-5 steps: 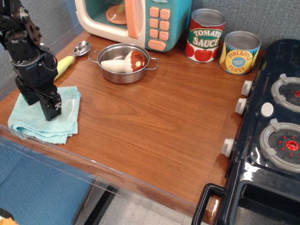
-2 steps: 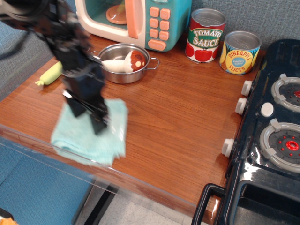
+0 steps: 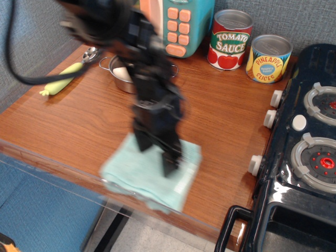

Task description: Move the blue cloth to the right front corner of the table.

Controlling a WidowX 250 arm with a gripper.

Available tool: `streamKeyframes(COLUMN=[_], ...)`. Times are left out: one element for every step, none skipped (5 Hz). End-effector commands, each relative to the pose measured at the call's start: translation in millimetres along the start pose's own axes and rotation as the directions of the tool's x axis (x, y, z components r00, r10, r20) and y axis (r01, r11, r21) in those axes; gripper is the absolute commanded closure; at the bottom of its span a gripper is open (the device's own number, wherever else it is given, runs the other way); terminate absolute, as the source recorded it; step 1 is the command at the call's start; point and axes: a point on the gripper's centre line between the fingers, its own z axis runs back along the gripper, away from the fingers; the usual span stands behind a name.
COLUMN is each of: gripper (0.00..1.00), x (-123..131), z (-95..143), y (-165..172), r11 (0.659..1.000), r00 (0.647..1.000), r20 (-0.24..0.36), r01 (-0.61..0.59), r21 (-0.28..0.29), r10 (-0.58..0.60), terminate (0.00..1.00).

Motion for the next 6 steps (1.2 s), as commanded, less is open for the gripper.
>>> streamKeyframes(gripper=[0.0, 0.0, 0.0, 0.0, 0.0, 0.0], x=[30.3, 40.4, 45.9, 48.1, 53.3, 59.1], z=[0.9, 5.5, 8.8, 22.3, 56.1, 91.6], y=[-22.3, -10.0, 7.3, 8.7, -5.5, -9.5], r11=[0.998, 0.991, 0.985, 0.987, 0.988, 0.986], r00=[0.998, 0.998, 0.998, 0.997, 0.993, 0.987], r20=[0.055, 0.054, 0.055, 0.077, 0.115, 0.152], r01=[0.012, 0.005, -0.01, -0.03, -0.036, -0.071], r21=[0.057, 0.13, 0.171, 0.157, 0.15, 0.152], r10=[-0.015, -0.012, 0.001, 0.018, 0.019, 0.047], terminate=[0.0, 0.0, 0.0, 0.0, 0.0, 0.0])
